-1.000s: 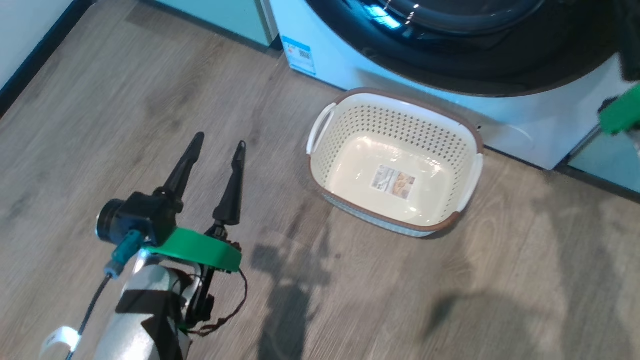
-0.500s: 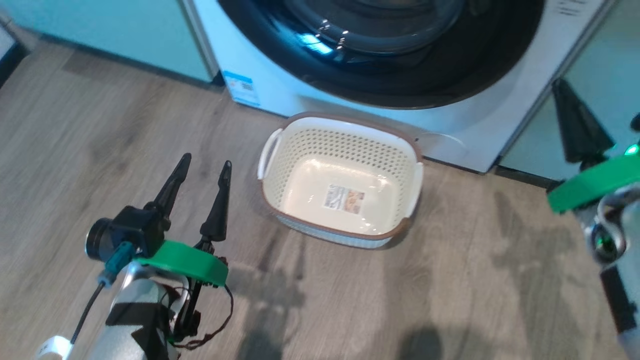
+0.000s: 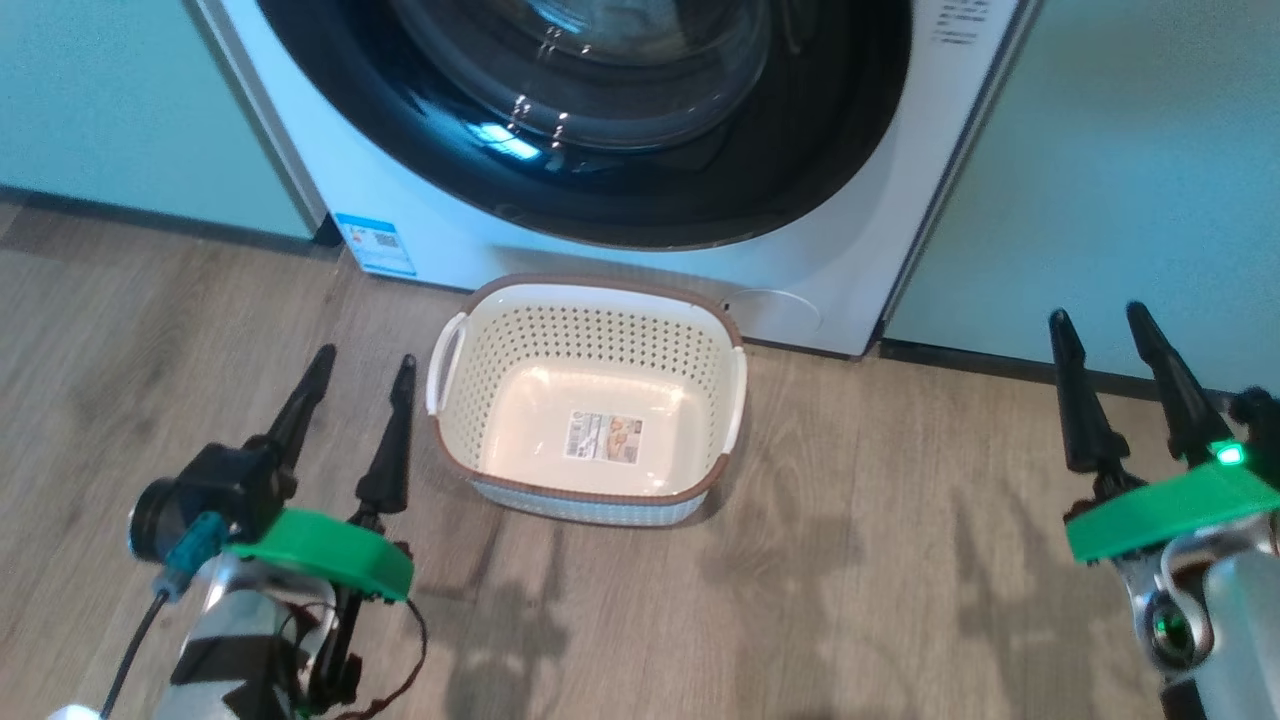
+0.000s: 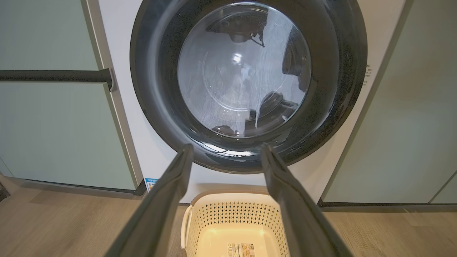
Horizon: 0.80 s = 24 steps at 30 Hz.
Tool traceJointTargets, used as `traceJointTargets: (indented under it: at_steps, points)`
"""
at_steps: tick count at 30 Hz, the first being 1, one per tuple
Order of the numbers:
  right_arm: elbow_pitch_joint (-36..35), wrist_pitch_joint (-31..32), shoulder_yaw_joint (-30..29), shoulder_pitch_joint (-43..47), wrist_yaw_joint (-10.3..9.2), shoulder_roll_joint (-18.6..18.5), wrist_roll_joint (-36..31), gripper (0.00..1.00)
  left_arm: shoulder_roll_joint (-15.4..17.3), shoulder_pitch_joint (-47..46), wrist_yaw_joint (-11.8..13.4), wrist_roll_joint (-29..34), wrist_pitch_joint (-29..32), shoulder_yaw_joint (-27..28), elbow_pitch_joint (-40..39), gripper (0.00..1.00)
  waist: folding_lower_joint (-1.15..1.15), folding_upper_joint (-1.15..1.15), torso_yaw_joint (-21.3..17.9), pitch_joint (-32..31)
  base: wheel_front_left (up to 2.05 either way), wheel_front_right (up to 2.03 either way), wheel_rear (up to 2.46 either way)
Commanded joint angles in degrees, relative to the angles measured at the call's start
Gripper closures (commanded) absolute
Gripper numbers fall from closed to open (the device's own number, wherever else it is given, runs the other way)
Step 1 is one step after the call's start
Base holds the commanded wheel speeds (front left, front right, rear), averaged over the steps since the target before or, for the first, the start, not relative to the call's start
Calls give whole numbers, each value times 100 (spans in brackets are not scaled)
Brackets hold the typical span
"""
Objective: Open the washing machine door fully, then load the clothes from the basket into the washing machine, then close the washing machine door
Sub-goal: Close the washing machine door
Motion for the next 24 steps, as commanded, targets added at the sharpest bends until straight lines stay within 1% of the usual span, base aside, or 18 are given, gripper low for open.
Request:
traceJointTargets:
  at_steps: [1,11,17,24]
  points:
    - [-295,-38,-12,49,-21,38,-119,0,181,-96,47,-33,-22,264,-178,0,0,0,-103,-74,0,0,0]
    - [-876,-38,-493,879,-21,170,-593,0,189,127,108,-111,48,260,-249,0,0,0,-333,-180,0,0,0]
    - [-1035,-31,-733,1125,-21,232,-634,0,195,190,133,-136,62,245,-260,0,0,0,-422,-250,0,0,0]
    - [-1225,47,-875,1340,-21,330,-685,0,225,223,160,-155,115,197,-303,0,0,0,-498,-307,0,0,0]
